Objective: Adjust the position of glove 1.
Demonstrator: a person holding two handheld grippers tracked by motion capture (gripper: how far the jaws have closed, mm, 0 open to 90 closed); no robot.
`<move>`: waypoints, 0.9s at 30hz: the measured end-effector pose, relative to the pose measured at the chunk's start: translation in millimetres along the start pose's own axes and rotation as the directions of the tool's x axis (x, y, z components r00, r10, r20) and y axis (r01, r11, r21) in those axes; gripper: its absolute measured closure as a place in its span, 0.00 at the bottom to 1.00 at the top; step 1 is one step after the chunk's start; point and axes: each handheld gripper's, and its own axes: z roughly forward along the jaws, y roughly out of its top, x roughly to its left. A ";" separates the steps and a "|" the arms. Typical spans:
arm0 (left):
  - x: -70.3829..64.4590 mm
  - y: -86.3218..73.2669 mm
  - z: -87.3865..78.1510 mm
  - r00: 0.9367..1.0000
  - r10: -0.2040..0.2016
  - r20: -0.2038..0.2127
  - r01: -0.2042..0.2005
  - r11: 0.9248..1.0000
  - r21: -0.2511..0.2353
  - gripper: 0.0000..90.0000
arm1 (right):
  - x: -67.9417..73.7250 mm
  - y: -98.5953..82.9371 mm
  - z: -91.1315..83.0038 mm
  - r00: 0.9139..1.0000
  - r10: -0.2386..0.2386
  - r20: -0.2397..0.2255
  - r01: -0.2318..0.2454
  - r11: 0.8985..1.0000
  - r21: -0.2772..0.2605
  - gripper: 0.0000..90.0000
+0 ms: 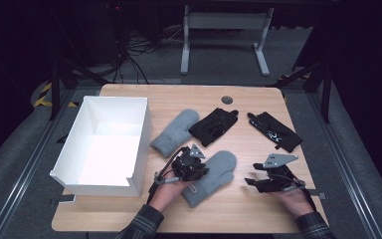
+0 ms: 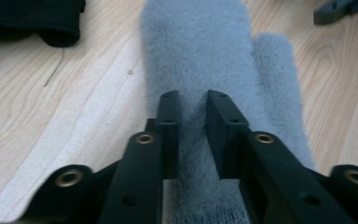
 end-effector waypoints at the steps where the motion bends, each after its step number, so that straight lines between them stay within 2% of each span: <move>1: -0.5 0.1 0.0 1.000 0.000 0.000 0.000 1.000 0.004 0.94 | -2.4 -1.5 -0.9 1.000 0.005 0.011 -0.005 1.000 -0.002 0.38; 9: -9.7 0.8 -5.7 0.999 0.036 0.030 -0.036 0.999 0.017 0.98 | -8.7 -5.3 -1.3 0.999 0.020 0.039 -0.020 1.000 0.002 0.37; 10: -12.9 0.6 -5.7 0.998 0.043 0.035 -0.044 0.999 0.008 0.98 | -9.3 -5.6 -1.4 0.999 0.025 0.046 -0.025 1.000 0.001 0.35; 13: -19.8 0.0 -5.8 0.996 0.071 0.061 -0.072 0.997 0.023 0.98 | -13.0 -7.6 -0.6 0.997 0.041 0.063 -0.041 0.999 0.006 0.33; 16: -24.6 0.0 -4.0 0.993 0.082 0.081 -0.084 0.996 0.023 0.97 | -16.6 -10.0 0.8 0.995 0.057 0.086 -0.058 0.998 0.013 0.30; 19: -24.0 2.0 -6.8 0.995 0.084 0.061 -0.085 0.996 0.019 0.90 | -19.0 -12.1 2.3 0.993 0.071 0.094 -0.073 0.997 0.016 0.29; 21: -20.7 3.9 -12.2 0.997 0.067 0.043 -0.067 0.998 0.004 0.83 | -19.5 -13.0 3.2 0.992 0.071 0.105 -0.073 0.997 0.016 0.28; 24: -13.9 7.9 -19.7 0.998 0.066 -0.001 -0.066 0.998 -0.012 0.72 | -20.1 -14.2 5.0 0.991 0.078 0.110 -0.080 0.997 0.015 0.27; 25: -13.9 7.9 -19.7 0.998 0.066 -0.001 -0.066 0.998 -0.012 0.69 | -20.1 -14.2 5.0 0.991 0.078 0.110 -0.080 0.997 0.015 0.27; 26: -9.2 10.7 -22.5 0.998 0.056 -0.028 -0.056 0.998 -0.009 0.69 | -20.6 -14.5 5.3 0.991 0.078 0.109 -0.080 0.997 0.012 0.27; 27: -6.2 12.1 -23.3 0.998 0.049 -0.037 -0.049 0.999 -0.010 0.63 | -20.9 -14.7 5.4 0.991 0.082 0.111 -0.083 0.996 0.010 0.26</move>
